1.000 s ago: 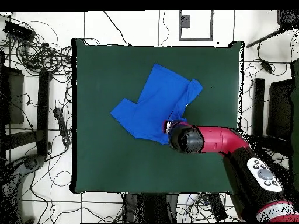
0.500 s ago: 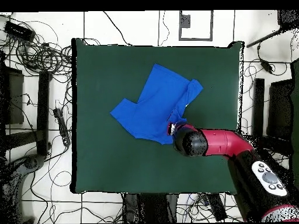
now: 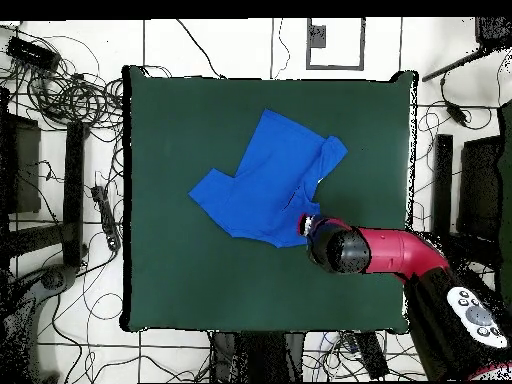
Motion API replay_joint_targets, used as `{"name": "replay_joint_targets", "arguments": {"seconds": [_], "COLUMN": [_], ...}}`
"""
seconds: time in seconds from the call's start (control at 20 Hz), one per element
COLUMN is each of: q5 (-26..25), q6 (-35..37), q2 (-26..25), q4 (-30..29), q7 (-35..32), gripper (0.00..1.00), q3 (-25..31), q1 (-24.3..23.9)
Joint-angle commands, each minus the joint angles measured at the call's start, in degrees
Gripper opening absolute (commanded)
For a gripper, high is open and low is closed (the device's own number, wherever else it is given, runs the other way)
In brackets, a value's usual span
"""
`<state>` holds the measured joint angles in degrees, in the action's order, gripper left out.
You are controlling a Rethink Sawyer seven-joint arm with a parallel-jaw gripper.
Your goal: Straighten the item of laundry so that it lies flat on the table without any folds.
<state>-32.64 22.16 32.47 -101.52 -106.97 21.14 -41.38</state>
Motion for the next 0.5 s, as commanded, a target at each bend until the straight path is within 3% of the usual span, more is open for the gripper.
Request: {"name": "replay_joint_targets", "arguments": {"seconds": [0.05,0.5], "q5": [-4.4,-7.1], "q6": [-3.3,-6.8], "q2": [-2.4,-5.5], "q4": [-3.5,-2.5], "q7": [0.4,-2.8], "gripper": [1.00,1.00], "q3": [0.5,-1.1], "q1": [1.6,2.8]}}
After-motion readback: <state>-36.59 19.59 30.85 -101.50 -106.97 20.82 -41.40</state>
